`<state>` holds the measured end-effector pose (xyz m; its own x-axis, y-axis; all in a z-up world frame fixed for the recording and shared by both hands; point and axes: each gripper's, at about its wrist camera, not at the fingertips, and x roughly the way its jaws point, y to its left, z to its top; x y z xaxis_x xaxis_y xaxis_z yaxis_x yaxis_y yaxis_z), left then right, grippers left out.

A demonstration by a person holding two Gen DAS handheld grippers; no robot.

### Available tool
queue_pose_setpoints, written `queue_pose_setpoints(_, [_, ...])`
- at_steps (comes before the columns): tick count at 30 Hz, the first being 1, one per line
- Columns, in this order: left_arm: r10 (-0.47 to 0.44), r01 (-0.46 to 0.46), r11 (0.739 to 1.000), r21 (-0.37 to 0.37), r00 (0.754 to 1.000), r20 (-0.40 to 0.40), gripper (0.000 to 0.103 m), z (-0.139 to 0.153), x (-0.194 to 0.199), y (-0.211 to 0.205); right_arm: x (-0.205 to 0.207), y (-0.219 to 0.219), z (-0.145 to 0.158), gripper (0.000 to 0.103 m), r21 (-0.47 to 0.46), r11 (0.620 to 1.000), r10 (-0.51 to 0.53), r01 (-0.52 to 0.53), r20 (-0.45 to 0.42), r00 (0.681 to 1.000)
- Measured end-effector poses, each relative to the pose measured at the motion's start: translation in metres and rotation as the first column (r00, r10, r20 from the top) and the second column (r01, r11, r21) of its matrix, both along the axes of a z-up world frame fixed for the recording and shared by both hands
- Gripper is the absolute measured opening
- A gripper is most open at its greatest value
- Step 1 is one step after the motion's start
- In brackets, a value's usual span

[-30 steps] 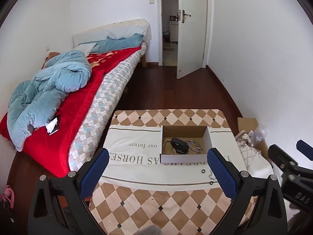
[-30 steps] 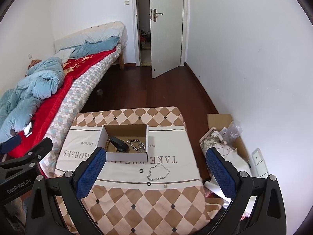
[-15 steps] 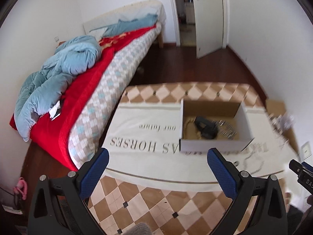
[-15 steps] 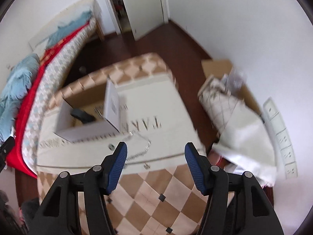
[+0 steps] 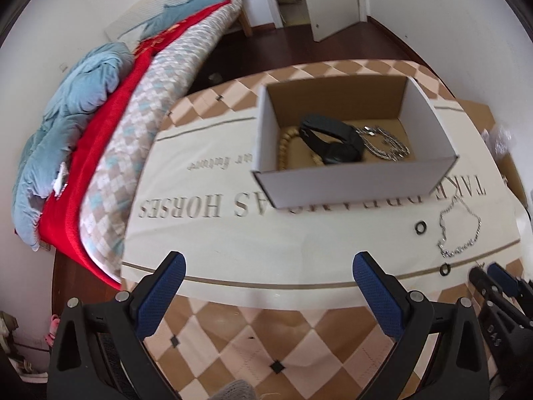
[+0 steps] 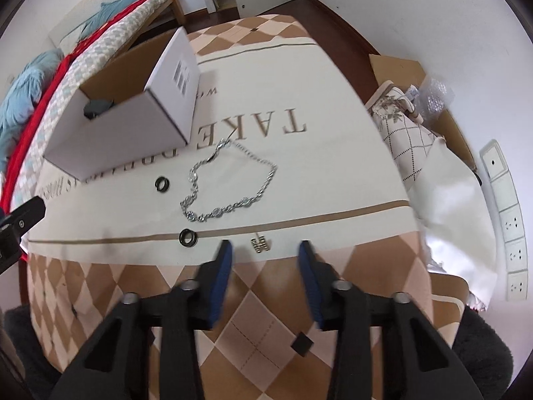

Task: Organize jewelry
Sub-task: 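Grasp the tiny silver charm with the right tool while the left grasps a black ring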

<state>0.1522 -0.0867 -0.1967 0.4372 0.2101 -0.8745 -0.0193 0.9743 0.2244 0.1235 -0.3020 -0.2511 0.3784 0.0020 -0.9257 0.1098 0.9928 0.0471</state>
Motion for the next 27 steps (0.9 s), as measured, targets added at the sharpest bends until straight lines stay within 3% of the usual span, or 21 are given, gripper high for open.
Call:
queue_pose_setpoints(2, [-0.010,0.010,1.000,-0.006,1.000,-0.007,0.102,-0.003,0.000,-0.005,-0.001,0.004,0.001,0.009,-0.015,1.000,0.015,-0.015,0.014,1.000])
queue_pose_setpoints(9, [-0.089,0.084,0.992,-0.096,0.995,-0.053,0.102,-0.017,-0.003,-0.039,-0.012,-0.018,0.016,0.009,0.052,0.998,-0.045,0.042,0.060,0.997])
queue_pose_setpoints(15, [-0.197,0.176,0.970,-0.166,0.973,-0.121,0.102,-0.040,-0.004,-0.089,-0.017,-0.042,0.026,0.009,0.047,0.995,-0.094,0.090,0.074,0.993])
queue_pose_setpoints(18, [-0.236,0.212,0.962,-0.170,0.962,-0.138,0.094,-0.049,-0.003,-0.106,-0.019,-0.053,0.027,0.009,0.048,0.992,-0.116,0.113,0.073,0.991])
queue_pose_setpoints(21, [-0.260,0.233,0.957,-0.175,0.954,-0.151,0.081,-0.056,-0.001,-0.117,-0.020,-0.061,0.027,0.009,0.048,0.991,-0.132,0.129,0.074,0.988])
queue_pose_setpoints(24, [-0.278,0.249,0.950,-0.190,0.949,-0.147,0.061,-0.058,0.001,-0.124,-0.021,-0.067,0.026,0.009,0.052,0.989,-0.144,0.140,0.074,0.987])
queue_pose_setpoints(27, [-0.302,0.275,0.942,-0.192,0.944,-0.130,0.030,-0.055,0.001,-0.131,-0.021,-0.071,0.027,0.009,0.054,0.987,-0.153,0.150,0.077,0.985])
